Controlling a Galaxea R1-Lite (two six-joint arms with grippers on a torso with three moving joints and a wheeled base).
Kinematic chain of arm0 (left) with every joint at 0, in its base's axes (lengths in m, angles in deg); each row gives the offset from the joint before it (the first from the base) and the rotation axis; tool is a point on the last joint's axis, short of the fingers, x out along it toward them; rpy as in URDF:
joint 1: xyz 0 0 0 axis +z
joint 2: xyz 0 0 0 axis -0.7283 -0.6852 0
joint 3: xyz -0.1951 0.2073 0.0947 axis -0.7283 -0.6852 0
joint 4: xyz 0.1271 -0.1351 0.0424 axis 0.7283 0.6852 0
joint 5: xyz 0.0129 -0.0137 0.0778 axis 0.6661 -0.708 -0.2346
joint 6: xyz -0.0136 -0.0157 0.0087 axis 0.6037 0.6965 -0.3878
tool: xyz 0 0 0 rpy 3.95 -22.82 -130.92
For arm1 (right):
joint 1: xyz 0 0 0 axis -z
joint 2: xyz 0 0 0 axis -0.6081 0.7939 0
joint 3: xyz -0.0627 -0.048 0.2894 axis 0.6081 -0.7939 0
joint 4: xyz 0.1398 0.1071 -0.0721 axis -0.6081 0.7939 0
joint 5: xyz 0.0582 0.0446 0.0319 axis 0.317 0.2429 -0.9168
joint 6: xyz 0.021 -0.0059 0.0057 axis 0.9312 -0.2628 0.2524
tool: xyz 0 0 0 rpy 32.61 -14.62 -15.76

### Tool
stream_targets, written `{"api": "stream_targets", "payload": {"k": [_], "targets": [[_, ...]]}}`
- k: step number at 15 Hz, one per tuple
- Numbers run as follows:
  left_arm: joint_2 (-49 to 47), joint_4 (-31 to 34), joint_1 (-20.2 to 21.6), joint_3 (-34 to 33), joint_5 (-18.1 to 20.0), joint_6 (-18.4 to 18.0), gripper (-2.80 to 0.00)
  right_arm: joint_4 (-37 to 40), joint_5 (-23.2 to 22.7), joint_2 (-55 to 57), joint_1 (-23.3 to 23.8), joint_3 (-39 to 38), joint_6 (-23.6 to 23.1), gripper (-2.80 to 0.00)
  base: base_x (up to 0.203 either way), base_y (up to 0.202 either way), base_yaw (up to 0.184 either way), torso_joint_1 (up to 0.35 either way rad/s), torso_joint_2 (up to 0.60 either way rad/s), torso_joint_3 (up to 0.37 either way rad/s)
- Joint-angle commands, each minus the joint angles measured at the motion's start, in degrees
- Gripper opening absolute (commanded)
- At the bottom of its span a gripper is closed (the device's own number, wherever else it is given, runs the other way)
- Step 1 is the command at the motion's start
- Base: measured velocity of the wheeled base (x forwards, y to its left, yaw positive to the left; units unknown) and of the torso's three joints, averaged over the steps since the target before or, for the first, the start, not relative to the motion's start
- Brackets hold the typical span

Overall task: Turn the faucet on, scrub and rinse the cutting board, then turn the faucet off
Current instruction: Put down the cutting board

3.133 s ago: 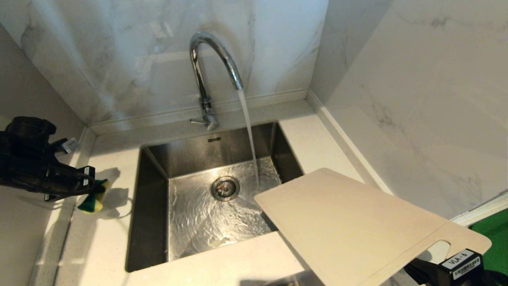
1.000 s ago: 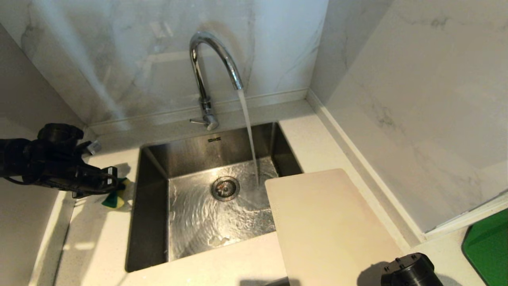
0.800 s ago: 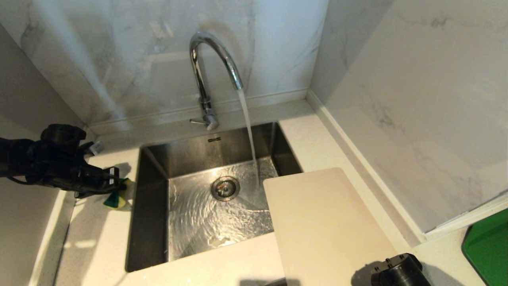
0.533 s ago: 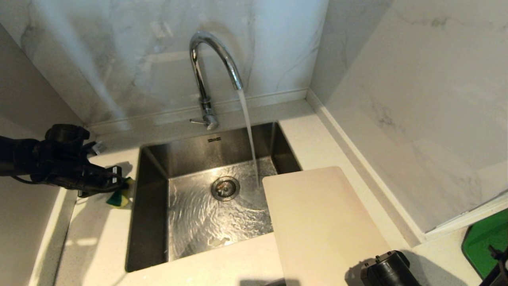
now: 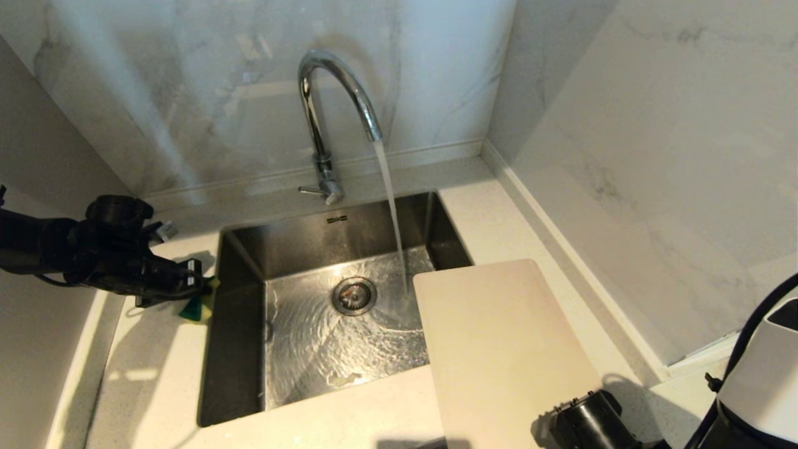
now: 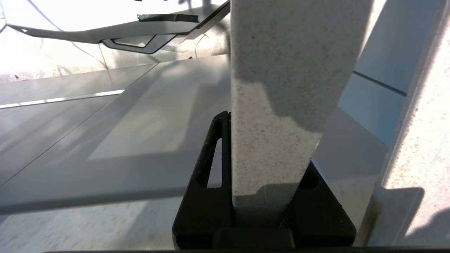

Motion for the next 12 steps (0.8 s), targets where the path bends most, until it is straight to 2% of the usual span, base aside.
{"api": "stream_targets", "payload": {"k": [1, 5, 6, 12], "targets": [[-0.81, 0.1, 0.06, -0.01, 0.0, 0.07, -2.8, -0.34, -0.13, 2.57, -0.08, 0.58, -0.52, -2.8, 0.0, 0.0, 0.0, 0.0, 0.0, 0.0], [-1.2, 0.14, 0.14, 0.87, 0.0, 0.16, -2.8, -0.34, -0.21, 2.59, -0.14, 0.49, -0.44, -2.8, 0.0, 0.0, 0.0, 0.0, 0.0, 0.0], [-1.16, 0.18, 0.14, 0.82, 0.0, 0.16, -2.8, -0.34, -0.51, 2.57, -0.17, 0.49, -0.43, 0.0, 0.0, 0.0, 0.0, 0.0, 0.0, 0.0], [-0.33, 0.18, 0.22, 0.78, -0.21, 1.21, -2.8, -0.34, -0.84, 2.0, -0.09, 0.4, -0.7, 0.0, 0.0, 0.0, 0.0, 0.0, 0.0, 0.0]]}}
